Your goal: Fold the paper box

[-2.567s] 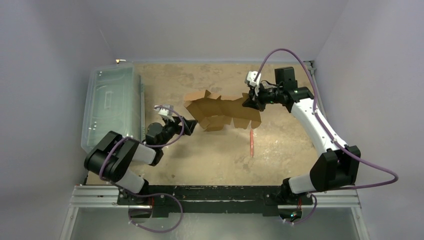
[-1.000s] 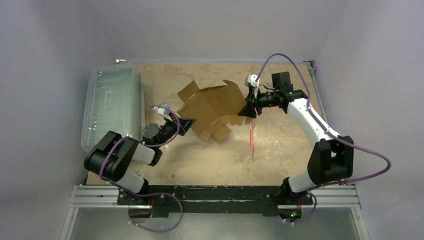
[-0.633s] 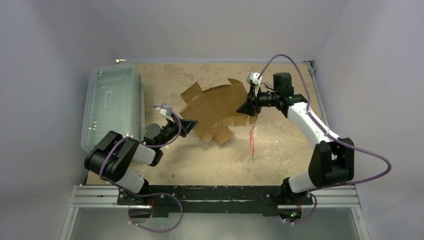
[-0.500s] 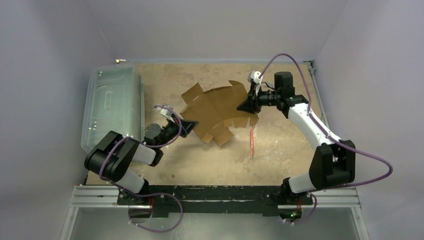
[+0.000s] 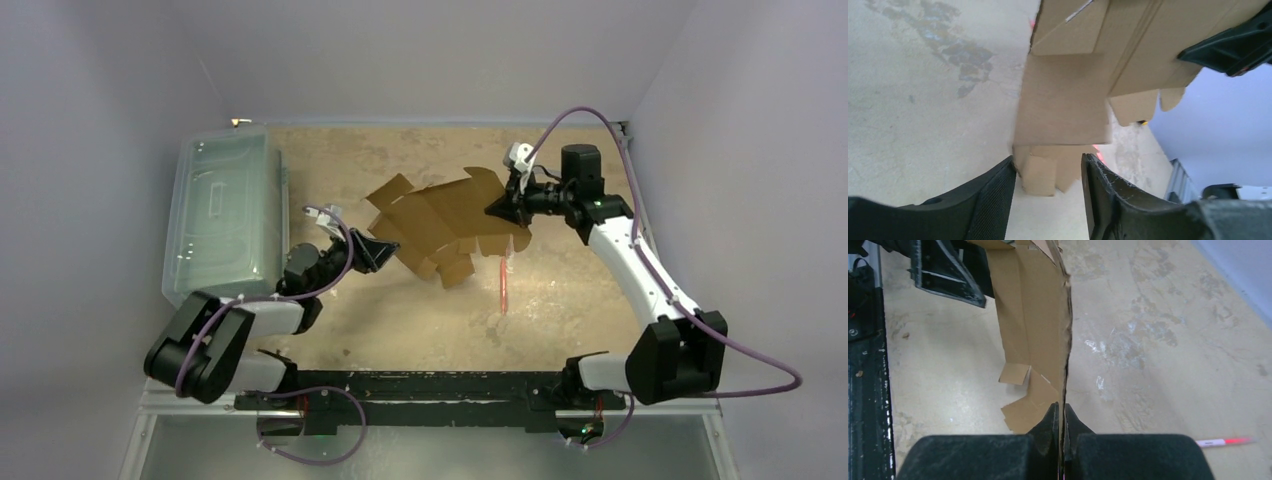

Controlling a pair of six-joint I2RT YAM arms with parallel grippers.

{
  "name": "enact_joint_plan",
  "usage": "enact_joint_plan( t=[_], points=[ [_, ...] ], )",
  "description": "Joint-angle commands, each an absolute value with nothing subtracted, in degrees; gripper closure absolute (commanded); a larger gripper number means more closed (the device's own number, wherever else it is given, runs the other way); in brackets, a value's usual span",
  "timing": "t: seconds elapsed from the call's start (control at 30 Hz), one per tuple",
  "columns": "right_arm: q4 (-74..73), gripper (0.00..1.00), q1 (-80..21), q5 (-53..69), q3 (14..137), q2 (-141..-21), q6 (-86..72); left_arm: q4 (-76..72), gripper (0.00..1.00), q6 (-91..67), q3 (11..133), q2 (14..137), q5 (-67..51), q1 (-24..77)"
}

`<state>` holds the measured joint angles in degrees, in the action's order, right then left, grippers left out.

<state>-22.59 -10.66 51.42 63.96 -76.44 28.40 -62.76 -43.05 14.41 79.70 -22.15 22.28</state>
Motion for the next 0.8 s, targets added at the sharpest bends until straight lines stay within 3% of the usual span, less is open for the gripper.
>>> enact_joint_plan(
  t=[0.0,0.13,0.27,0.4,0.77],
  points=[
    [-20.6,1.00,-8.9,51.5,63.7,-73.2,28.6,-56.6,0.48,-44.6,13.4,70.6,-23.2,22.2],
    [-20.9,1.00,-8.3,52.4,63.8,-73.2,28.2,-48.9,0.48,-43.7,9.8,60.4,-19.6,21.9],
    [-21.4,1.00,-7.8,53.7,63.7,-72.8,28.6,-34.4,0.49,-44.0,8.3,49.1,-7.2,21.8],
    [-22.2,1.00,-7.2,54.4,64.0,-72.4,29.3,-26.0,0.61,-43.9,7.6,42.3,1.5,21.8],
    [-32.7,1.00,-7.1,60.1,66.4,-63.0,38.0,-30.5,0.74,-34.0,13.8,52.7,-5.9,21.9]
  ],
)
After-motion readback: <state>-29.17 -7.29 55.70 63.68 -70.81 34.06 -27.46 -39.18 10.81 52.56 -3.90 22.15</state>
